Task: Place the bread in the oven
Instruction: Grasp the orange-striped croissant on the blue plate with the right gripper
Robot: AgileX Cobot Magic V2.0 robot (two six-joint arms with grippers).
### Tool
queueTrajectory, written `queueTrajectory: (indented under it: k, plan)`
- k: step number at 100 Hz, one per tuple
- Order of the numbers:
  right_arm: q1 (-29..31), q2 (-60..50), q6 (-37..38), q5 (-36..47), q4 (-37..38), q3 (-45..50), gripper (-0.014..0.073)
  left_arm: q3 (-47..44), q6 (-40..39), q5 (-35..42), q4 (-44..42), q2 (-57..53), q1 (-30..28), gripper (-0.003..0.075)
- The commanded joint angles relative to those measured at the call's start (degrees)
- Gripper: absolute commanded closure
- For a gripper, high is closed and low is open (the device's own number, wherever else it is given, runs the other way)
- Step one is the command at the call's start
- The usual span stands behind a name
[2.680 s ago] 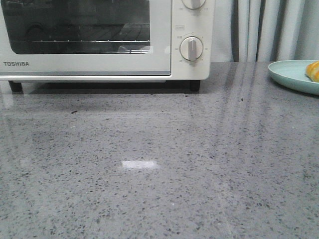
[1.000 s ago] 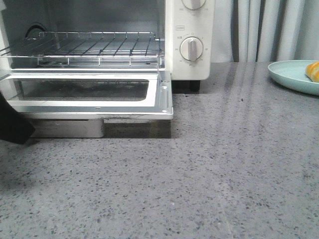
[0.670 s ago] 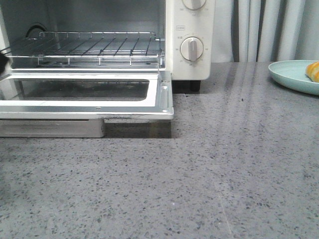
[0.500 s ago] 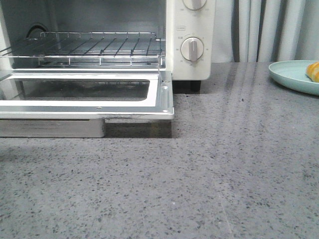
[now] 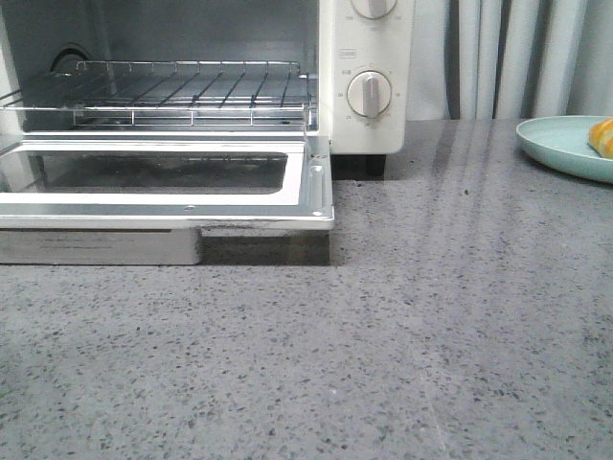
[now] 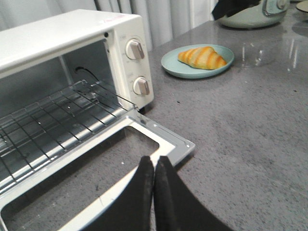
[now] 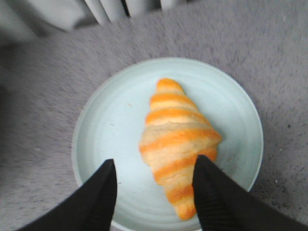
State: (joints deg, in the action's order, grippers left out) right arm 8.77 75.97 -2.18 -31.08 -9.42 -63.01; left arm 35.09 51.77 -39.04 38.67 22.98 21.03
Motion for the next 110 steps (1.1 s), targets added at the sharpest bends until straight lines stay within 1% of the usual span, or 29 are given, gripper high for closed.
queueTrajectory:
  k: [1, 20, 49, 54, 59, 63, 64, 66, 69, 70, 83, 95, 103, 110]
  plan:
    - [0.60, 2.99, 0.04, 3.63, 0.95, -2.65, 0.0266, 1.36, -0.48, 2.01, 2.12, 0.36, -0.19, 0.0741]
    - [0.60, 10.27, 0.04, 5.93, 1.08, -2.65, 0.0266, 1.36, -0.48, 1.92, 2.23, 0.36, -0.19, 0.0741]
    - [0.60, 16.42, 0.04, 6.39, 1.58, -2.65, 0.0272, 1.36, -0.48, 1.92, 2.23, 0.36, -0.19, 0.0741]
    - [0.60, 17.21, 0.04, 5.58, 1.58, -2.65, 0.0306, 1.36, -0.48, 1.92, 2.23, 0.36, -0.19, 0.0741]
    - [0.60, 18.05, 0.04, 4.56, 1.58, -2.65, 0.0378, 1.36, -0.48, 1.92, 2.23, 0.36, -0.19, 0.0741]
    - [0.60, 18.49, 0.04, 3.51, 1.58, -2.65, 0.0472, 1.36, -0.48, 1.92, 2.23, 0.36, -0.19, 0.0741]
    - [0.60, 18.47, 0.04, 3.33, 1.58, -2.65, 0.0509, 1.36, -0.48, 1.92, 2.23, 0.36, -0.19, 0.0741]
    - [0.60, 18.63, 0.04, 2.76, 1.58, -2.65, 0.0548, 1.36, -0.48, 1.92, 2.33, 0.36, -0.19, 0.0742]
    - [0.60, 18.74, 0.04, 2.25, 1.58, -2.65, 0.0652, 1.36, -0.48, 1.92, 2.31, 0.36, -0.19, 0.0741]
    - [0.60, 18.74, 0.04, 2.09, 1.58, -2.65, 0.0673, 1.36, -0.48, 1.92, 2.31, 0.36, -0.19, 0.0741]
    - [0.48, 16.57, 0.14, 3.13, 1.45, -2.65, 0.0662, 1.36, -0.48, 1.52, 2.31, 0.36, -0.19, 0.0741]
    - [0.24, 9.06, 0.14, 7.39, 1.20, -3.23, 0.0662, 1.36, -0.48, 0.29, 2.31, 0.36, -0.19, 0.0741]
    - [-1.28, 3.37, 0.14, 8.86, 1.11, -5.30, 0.0662, 1.36, -0.48, 0.13, 2.31, 0.36, -0.19, 0.0741]
    - [-4.15, -1.10, 0.04, 9.35, 1.11, -8.24, 0.0662, 1.36, -0.48, 0.67, 2.45, 0.36, -0.19, 0.0741]
